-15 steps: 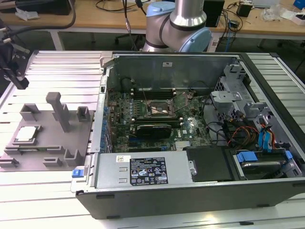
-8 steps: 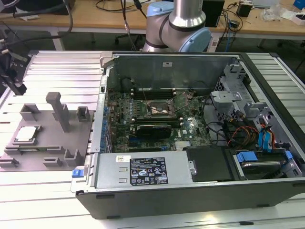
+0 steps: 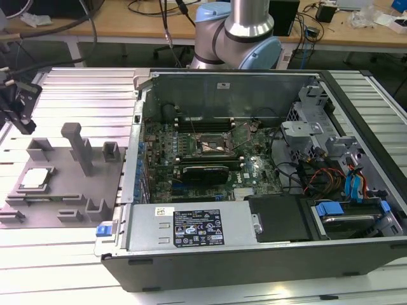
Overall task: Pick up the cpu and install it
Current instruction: 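Reach for the cpu, then pick up the cpu and move it towards the insertion slot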
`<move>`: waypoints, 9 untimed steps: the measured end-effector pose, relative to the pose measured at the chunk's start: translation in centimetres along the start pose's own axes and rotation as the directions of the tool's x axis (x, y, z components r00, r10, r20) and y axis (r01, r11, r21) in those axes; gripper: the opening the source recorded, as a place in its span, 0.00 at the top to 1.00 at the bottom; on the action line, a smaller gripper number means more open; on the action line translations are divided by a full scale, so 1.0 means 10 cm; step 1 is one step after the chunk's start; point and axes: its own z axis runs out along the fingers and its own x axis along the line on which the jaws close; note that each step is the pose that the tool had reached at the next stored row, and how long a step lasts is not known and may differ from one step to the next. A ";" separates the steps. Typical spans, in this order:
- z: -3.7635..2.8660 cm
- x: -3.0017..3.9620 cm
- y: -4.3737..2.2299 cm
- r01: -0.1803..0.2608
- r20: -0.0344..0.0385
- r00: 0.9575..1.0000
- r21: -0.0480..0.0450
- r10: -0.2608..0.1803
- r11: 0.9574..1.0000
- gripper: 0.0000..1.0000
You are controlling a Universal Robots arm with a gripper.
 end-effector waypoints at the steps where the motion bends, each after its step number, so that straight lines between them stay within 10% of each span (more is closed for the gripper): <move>1: 0.018 0.004 -0.002 0.000 -0.002 1.000 0.000 0.000 1.000 0.89; 9: 0.096 0.024 -0.010 -0.001 -0.008 1.000 0.001 0.001 1.000 0.89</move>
